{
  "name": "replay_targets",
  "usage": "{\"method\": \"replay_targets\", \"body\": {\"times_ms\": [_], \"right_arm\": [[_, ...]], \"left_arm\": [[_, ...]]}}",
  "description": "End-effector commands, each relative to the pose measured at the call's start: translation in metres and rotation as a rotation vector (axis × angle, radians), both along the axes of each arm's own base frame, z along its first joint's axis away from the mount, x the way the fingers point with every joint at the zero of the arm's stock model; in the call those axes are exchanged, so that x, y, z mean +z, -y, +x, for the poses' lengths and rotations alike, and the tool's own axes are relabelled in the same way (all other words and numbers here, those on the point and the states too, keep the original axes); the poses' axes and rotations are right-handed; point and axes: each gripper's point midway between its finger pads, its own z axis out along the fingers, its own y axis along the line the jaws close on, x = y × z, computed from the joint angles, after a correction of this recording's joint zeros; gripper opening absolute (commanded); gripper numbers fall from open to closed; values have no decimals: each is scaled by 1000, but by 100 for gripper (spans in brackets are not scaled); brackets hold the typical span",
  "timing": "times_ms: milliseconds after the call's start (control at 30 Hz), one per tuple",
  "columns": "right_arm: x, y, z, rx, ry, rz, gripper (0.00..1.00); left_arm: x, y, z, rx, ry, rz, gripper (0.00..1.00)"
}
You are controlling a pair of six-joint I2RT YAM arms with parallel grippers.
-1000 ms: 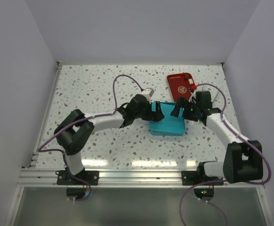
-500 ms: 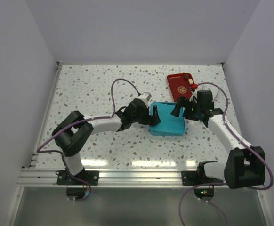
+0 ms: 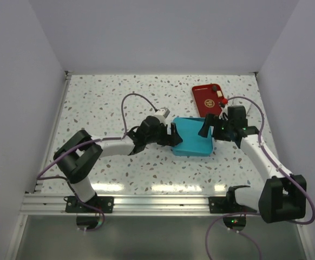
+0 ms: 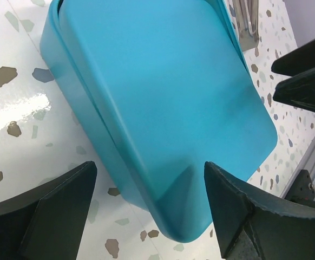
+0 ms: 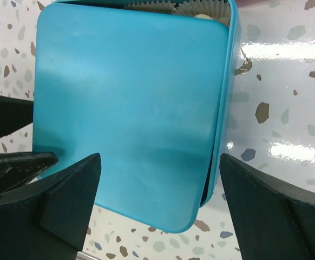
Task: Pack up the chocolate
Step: Close the box lid on the packing box.
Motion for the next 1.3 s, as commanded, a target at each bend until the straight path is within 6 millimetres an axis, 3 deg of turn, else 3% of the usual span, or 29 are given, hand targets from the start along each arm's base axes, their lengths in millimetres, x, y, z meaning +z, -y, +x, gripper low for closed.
{"method": "replay_targets", "body": {"times_ms": [0,100,233,600,967,1100,1267], "right_arm": [[2,3,-13,14,-6,-17,94],[-2,0,-21,12,-30,2,93],[-7,1,-28,7,-45,-1,93],[-2,1,-23,3,-33,-1,93],[-2,2,-23,-6,-27,-2,94],[-6,-4,-22,5,-37,24,94],[-10,-5,-22,10,-42,27,94]], "left_arm": [[26,5,2,-23,34,-110,85],[28,7,-1,-35,30,-138,83],[29,11,-2,-49,24,-158,69],[24,2,-9,-54,-28,-212,43],[27,-1,-16,-71,-77,-355,30],[32,1,-15,-76,-70,-403,16],[38,3,-20,-92,-82,-472,15]]}}
